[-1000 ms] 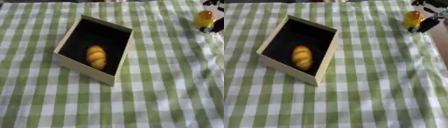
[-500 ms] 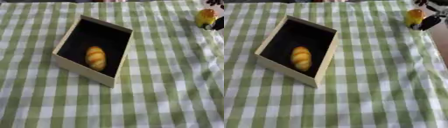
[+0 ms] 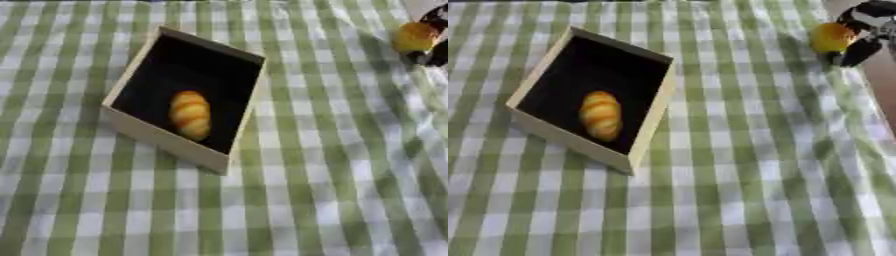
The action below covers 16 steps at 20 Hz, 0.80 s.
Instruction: Pick up objects on the table and place them in the box.
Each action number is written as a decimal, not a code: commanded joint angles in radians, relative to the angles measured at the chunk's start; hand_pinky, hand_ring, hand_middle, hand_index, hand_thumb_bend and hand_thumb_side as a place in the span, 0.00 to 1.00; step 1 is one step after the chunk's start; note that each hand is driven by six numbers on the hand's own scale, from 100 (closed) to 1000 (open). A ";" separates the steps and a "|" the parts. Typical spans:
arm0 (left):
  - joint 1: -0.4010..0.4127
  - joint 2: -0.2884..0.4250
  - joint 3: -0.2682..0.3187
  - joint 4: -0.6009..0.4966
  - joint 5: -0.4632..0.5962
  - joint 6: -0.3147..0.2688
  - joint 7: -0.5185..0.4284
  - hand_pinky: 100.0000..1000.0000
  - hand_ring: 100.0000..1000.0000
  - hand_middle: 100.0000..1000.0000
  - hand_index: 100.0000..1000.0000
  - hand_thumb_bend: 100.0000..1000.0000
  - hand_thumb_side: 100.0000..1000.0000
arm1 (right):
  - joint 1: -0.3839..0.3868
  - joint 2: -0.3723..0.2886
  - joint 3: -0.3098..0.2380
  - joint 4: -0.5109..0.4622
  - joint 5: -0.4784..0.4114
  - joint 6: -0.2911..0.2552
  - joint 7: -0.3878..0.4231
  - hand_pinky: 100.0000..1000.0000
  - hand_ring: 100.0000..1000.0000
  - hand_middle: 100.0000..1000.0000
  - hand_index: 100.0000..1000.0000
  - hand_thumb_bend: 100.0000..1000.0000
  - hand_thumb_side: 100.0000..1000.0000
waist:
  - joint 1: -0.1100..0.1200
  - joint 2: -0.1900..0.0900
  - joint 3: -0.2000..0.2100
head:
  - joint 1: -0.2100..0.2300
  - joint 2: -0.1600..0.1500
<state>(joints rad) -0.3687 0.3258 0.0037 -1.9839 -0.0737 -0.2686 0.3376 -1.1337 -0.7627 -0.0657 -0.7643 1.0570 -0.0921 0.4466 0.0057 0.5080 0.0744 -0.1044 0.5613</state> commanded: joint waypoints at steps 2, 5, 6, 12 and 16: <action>0.001 0.018 0.002 -0.016 -0.002 0.008 -0.003 0.64 0.74 0.83 0.82 0.02 0.72 | -0.009 -0.022 -0.002 -0.028 -0.091 0.014 -0.071 0.80 0.72 0.43 0.62 0.08 0.00 | 0.001 -0.027 -0.003 | -0.001 0.005; 0.004 0.018 0.002 -0.016 -0.002 0.016 -0.007 0.64 0.74 0.83 0.82 0.02 0.72 | -0.015 -0.024 0.015 -0.037 -0.104 0.014 -0.069 0.80 0.72 0.43 0.61 0.12 0.00 | 0.000 -0.036 -0.009 | 0.003 0.014; 0.006 0.018 0.002 -0.016 -0.002 0.018 -0.009 0.64 0.74 0.84 0.82 0.02 0.72 | -0.016 -0.025 0.017 -0.040 -0.102 0.015 -0.066 0.80 0.72 0.44 0.62 0.12 0.00 | 0.000 -0.039 -0.012 | 0.004 0.016; 0.013 0.019 0.004 -0.016 0.000 0.026 -0.013 0.65 0.74 0.84 0.82 0.02 0.72 | -0.024 -0.033 0.012 -0.074 -0.104 0.020 -0.070 0.79 0.71 0.43 0.61 0.09 0.00 | -0.005 -0.059 -0.025 | 0.013 0.031; 0.017 0.020 0.006 -0.016 0.002 0.028 -0.011 0.65 0.74 0.83 0.82 0.02 0.71 | -0.013 -0.049 0.041 -0.171 -0.167 -0.014 -0.056 0.78 0.69 0.43 0.60 0.08 0.00 | -0.007 -0.072 -0.032 | 0.016 0.040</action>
<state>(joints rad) -0.3507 0.3257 0.0038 -1.9839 -0.0713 -0.2435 0.3255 -1.1314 -0.7628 -0.0297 -0.8870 0.9130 -0.0959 0.3890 0.0013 0.4684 0.0430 -0.0912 0.5980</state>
